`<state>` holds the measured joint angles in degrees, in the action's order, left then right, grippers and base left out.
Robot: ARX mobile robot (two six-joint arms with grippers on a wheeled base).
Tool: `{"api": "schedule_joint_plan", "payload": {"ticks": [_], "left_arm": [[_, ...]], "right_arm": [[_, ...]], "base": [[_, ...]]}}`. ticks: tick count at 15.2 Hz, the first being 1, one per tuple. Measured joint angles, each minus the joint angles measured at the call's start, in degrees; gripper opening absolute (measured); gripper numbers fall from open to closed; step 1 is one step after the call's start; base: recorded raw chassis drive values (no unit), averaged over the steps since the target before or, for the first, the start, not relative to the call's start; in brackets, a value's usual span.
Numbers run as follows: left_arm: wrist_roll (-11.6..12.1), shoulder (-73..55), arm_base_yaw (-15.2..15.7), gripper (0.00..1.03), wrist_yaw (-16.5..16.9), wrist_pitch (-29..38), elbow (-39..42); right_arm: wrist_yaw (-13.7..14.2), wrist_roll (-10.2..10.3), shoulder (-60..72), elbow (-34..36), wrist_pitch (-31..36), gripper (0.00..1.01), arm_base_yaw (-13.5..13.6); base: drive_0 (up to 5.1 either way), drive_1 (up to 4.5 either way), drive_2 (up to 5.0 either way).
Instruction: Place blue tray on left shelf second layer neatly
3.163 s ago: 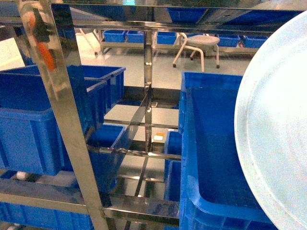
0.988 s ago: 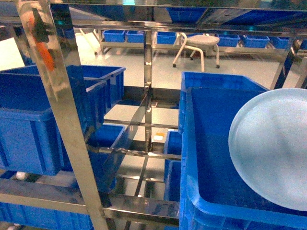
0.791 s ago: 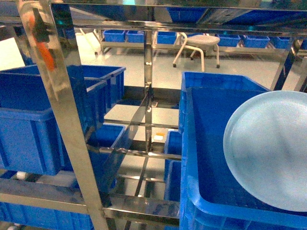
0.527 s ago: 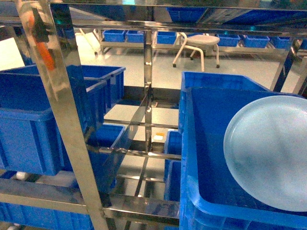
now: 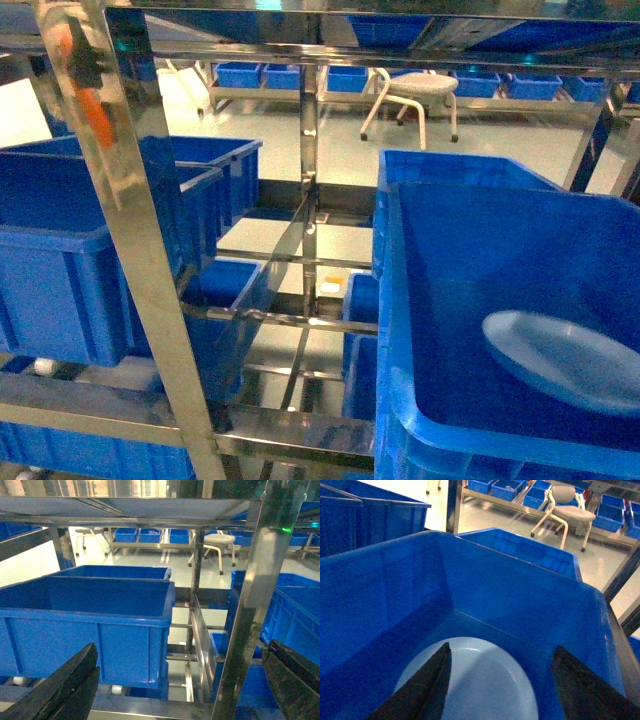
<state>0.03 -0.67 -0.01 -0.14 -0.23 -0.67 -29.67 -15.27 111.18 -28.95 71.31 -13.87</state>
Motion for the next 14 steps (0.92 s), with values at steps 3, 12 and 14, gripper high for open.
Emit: {"api": "schedule_joint_plan", "payload": {"ticks": [3,12,14], "left_arm": [[-0.02,0.0,0.0,0.98,0.0,-0.02,0.0],[0.0,0.0,0.0,0.98,0.0,0.0,0.0],[0.0,0.0,0.0,0.98,0.0,0.0,0.0]], "right_arm": [[0.17,2.71,-5.55,3.32,-1.73,0.91,1.4],[1.38,5.18,-17.35,11.17,-5.16,0.98,5.27],[1.55,6.19,-23.32,13.84,-8.0,0.98,5.64]], "base": [[0.0,0.0,0.0],[0.0,0.0,0.0],[0.0,0.0,0.0]]}}
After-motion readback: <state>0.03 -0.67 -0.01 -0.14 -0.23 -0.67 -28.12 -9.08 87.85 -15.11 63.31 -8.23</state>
